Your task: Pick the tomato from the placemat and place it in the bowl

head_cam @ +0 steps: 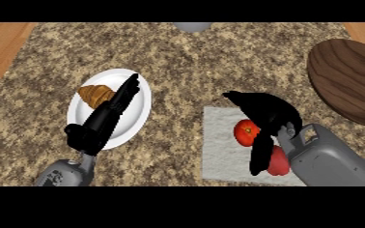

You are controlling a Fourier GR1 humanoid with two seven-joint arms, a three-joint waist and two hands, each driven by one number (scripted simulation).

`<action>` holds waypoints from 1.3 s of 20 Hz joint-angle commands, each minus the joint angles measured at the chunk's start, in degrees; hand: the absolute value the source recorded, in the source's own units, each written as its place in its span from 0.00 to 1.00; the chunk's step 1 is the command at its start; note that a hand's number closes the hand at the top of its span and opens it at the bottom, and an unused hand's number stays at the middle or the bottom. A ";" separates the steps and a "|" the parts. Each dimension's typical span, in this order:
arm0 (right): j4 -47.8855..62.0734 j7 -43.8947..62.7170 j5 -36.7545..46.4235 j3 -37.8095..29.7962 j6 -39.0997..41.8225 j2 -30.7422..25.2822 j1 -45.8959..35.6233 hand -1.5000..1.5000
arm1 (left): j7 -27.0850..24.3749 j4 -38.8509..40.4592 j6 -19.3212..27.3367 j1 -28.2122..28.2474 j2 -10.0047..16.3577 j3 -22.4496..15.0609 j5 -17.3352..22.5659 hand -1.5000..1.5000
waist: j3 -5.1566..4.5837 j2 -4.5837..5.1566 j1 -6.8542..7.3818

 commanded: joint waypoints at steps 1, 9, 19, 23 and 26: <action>-1.64 -0.20 8.15 0.43 -0.96 0.81 4.13 0.00 | 0.48 -0.69 -1.25 0.95 -0.53 1.28 -0.69 0.50 | 0.02 0.02 0.02; -1.16 -2.27 18.91 -1.10 -0.71 3.69 7.06 0.00 | -1.91 -2.35 -1.59 5.08 -2.88 1.16 -4.29 0.50 | 0.01 0.01 0.14; 3.89 -7.66 25.30 -7.08 4.74 8.25 10.58 0.00 | 3.85 -2.35 -4.93 1.33 -5.84 5.66 -5.31 0.50 | 0.02 0.05 0.10; 12.02 -16.98 31.54 -7.37 -1.12 8.14 12.09 0.00 | -0.65 -0.41 -8.86 2.66 -3.91 8.95 -4.42 0.50 | 0.02 0.11 0.21; 10.68 -13.91 33.76 -7.00 0.54 13.89 12.02 0.00 | 1.92 -0.59 -7.74 1.82 -6.84 7.66 -7.37 0.50 | 0.02 0.08 0.13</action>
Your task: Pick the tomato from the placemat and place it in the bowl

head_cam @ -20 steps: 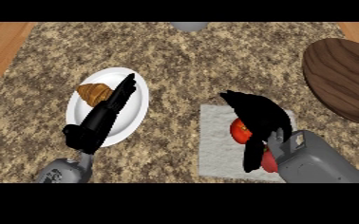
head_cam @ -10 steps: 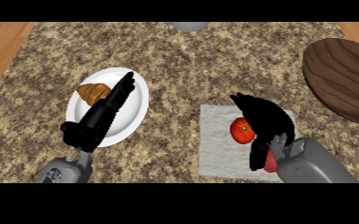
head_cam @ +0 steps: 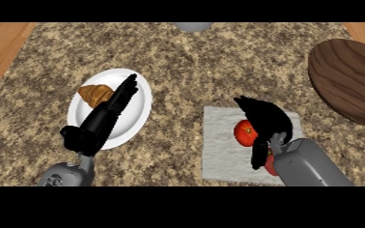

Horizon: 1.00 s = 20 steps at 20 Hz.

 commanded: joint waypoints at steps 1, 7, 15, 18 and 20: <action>2.05 -6.01 3.39 -2.95 -0.17 -0.19 1.82 0.00 | 1.25 0.62 -1.28 -1.27 -1.93 1.36 -0.59 0.50 | 0.00 0.00 -0.08; 7.92 -14.39 8.29 -1.94 -6.46 3.08 -1.86 1.00 | 1.81 -2.67 -1.57 1.20 -1.20 1.49 -2.12 0.50 | 0.02 0.04 0.31; 6.71 -20.38 13.21 -6.27 -7.33 2.38 0.55 1.00 | 4.85 -7.34 -2.64 3.84 -2.72 2.60 -3.09 0.50 | 0.01 -0.05 0.07; 8.62 -32.19 13.20 -6.25 -11.47 -4.12 4.85 1.00 | 4.27 -4.70 -4.10 1.85 -2.43 2.82 -2.52 0.50 | 0.03 0.00 0.07; 1.94 -37.83 10.11 -9.82 -8.09 -13.10 7.70 1.00 | 0.69 -0.36 -2.21 1.53 -4.56 2.26 -4.10 0.50 | 0.01 -0.06 -0.62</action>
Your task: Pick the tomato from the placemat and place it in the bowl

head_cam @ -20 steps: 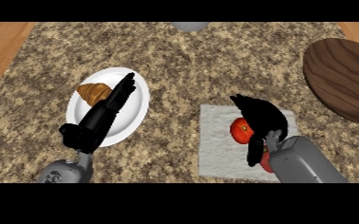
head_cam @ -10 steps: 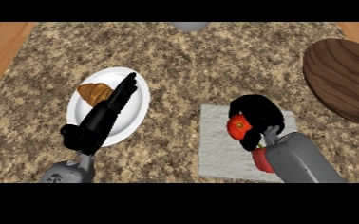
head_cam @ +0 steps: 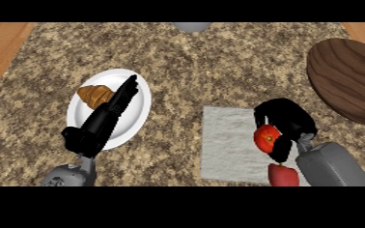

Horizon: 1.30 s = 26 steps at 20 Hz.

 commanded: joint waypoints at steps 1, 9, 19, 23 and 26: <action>-1.94 -8.54 1.32 -1.88 -1.48 -5.27 4.28 1.00 | 2.90 -3.40 1.00 0.21 -1.65 -1.44 -1.48 0.50 | 0.01 -0.03 0.12; -11.61 -1.92 7.16 -8.79 -11.96 -6.53 6.04 1.00 | -1.11 2.08 -1.20 -1.30 -0.13 2.14 -0.17 0.50 | -0.02 -0.07 -0.57; -22.51 -0.92 -11.75 -27.94 -13.93 -2.58 1.84 1.00 | 1.55 0.42 -3.07 -1.56 1.26 3.54 1.61 0.50 | -0.01 -0.06 -0.41; -15.81 -1.71 -11.96 -31.94 -13.23 -4.00 -1.73 1.00 | 0.61 0.39 -3.52 -1.42 0.71 3.87 0.88 0.50 | 0.00 0.06 0.38; -11.23 -5.30 -6.90 -31.98 -15.42 -5.93 -0.20 1.00 | 0.37 2.61 -3.29 -3.38 -0.69 3.56 -0.03 0.50 | 0.00 0.10 0.30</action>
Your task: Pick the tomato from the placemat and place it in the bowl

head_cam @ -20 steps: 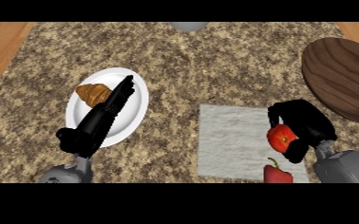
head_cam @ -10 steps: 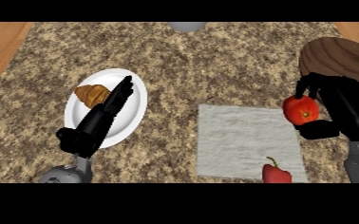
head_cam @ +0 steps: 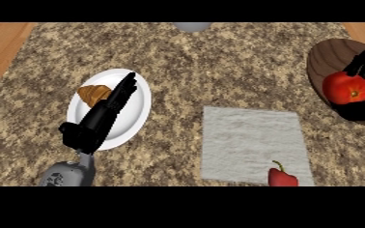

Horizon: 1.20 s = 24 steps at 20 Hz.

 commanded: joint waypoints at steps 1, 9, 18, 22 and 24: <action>12.03 -5.11 2.56 -3.80 -3.95 -2.44 -4.75 1.00 | -1.92 3.57 -1.45 -1.72 0.37 0.83 -0.41 0.50 | 0.03 0.26 0.54; 30.47 -11.84 12.20 -4.51 -17.11 -5.03 -13.40 1.00 | 1.22 -3.05 0.72 2.20 -1.69 -2.24 -2.86 0.50 | 0.05 0.21 1.17; 58.13 -18.57 9.69 -5.83 -3.77 -11.16 -18.30 1.00 | -2.70 -0.59 -1.14 1.39 -1.78 -1.63 -1.84 0.50 | 0.12 0.84 2.49; 66.73 -27.29 6.82 -7.51 -1.86 -11.57 -24.60 0.00 | -1.35 -0.97 -1.37 2.04 -1.85 -1.77 -1.72 0.50 | 0.14 0.67 2.26; 70.08 -30.36 6.57 -8.26 -3.25 -11.68 -27.69 0.00 | 1.36 -0.86 -1.79 -1.46 -1.68 -0.19 -0.42 0.50 | 0.15 0.71 2.14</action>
